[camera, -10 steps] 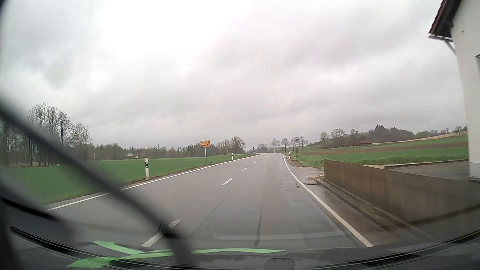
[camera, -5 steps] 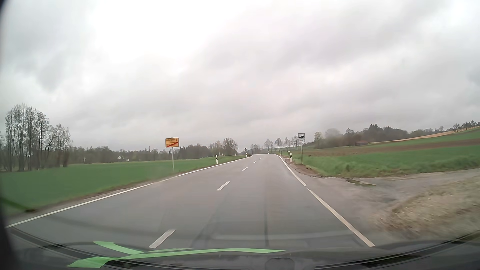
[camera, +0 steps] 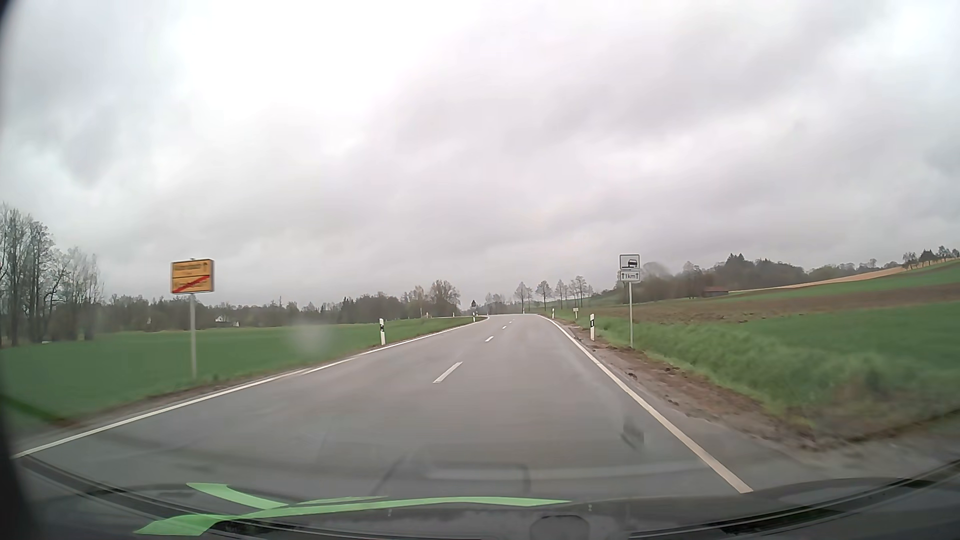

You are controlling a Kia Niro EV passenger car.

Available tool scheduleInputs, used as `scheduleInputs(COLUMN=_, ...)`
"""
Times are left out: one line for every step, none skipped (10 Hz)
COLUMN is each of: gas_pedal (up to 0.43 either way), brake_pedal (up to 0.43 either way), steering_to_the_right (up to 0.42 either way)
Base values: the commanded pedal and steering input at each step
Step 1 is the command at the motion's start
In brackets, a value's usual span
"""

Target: Follow the waypoints while adhering to traffic rules and regulations

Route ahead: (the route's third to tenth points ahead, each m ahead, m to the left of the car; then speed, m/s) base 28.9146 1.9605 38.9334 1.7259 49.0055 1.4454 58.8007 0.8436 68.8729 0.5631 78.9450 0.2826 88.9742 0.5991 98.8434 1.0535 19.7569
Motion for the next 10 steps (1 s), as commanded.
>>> scheduleInputs(gas_pedal=0.138, brake_pedal=0.0, steering_to_the_right=0.006)
scheduleInputs(gas_pedal=0.15, brake_pedal=0.0, steering_to_the_right=0.005)
scheduleInputs(gas_pedal=0.157, brake_pedal=0.0, steering_to_the_right=0.004)
scheduleInputs(gas_pedal=0.177, brake_pedal=0.0, steering_to_the_right=0.004)
scheduleInputs(gas_pedal=0.177, brake_pedal=0.0, steering_to_the_right=0.005)
scheduleInputs(gas_pedal=0.189, brake_pedal=0.0, steering_to_the_right=0.005)
scheduleInputs(gas_pedal=0.189, brake_pedal=0.0, steering_to_the_right=0.004)
scheduleInputs(gas_pedal=0.189, brake_pedal=0.0, steering_to_the_right=0.004)
scheduleInputs(gas_pedal=0.177, brake_pedal=0.0, steering_to_the_right=0.004)
scheduleInputs(gas_pedal=0.169, brake_pedal=0.0, steering_to_the_right=0.004)
